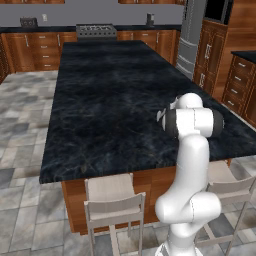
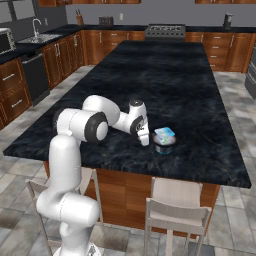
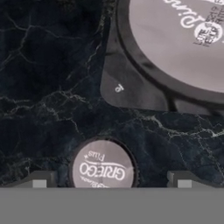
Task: Stack the yogurt containers by placing the smaller containers on top of the larger containers.
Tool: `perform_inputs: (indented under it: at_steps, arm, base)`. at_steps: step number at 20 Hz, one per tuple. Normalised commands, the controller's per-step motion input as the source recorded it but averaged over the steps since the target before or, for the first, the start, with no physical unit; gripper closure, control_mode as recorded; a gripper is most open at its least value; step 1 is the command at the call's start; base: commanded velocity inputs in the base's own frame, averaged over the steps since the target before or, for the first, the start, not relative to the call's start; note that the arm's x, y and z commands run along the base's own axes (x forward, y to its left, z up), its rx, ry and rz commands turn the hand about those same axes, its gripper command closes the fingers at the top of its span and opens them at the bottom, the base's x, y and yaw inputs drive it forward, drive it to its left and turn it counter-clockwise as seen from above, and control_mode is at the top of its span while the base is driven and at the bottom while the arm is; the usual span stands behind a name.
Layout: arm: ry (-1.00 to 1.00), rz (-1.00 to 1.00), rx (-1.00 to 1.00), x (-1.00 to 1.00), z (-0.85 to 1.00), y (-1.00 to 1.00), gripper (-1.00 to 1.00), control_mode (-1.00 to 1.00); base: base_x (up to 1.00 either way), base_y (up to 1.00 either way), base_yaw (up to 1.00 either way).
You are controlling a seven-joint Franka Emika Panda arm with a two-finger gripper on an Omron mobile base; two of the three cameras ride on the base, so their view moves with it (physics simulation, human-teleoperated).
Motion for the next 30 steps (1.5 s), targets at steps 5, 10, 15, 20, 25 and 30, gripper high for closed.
perform_inputs:
  at_steps: [5,10,15,20,25,30]
  arm:
    - [0.03,0.00,0.00,0.00,0.00,0.00,-1.00,-1.00]
    - [0.03,0.00,0.00,0.00,-0.01,0.00,-1.00,-1.00]
    - [0.02,0.00,0.00,0.00,-0.06,0.01,-1.00,-1.00]
    - [0.00,0.00,0.00,0.00,-0.11,0.03,-1.00,-1.00]
    - [0.00,-0.01,0.00,0.02,-0.08,0.04,-1.00,-1.00]
    - [0.00,-0.01,0.00,0.08,-0.05,0.01,-1.00,-1.00]
  base:
    - [0.00,0.00,0.00]
    - [0.00,0.00,0.00]
    - [0.00,0.00,0.00]
    - [0.00,0.00,0.00]
    - [0.00,0.00,0.00]
    - [0.00,0.00,0.00]
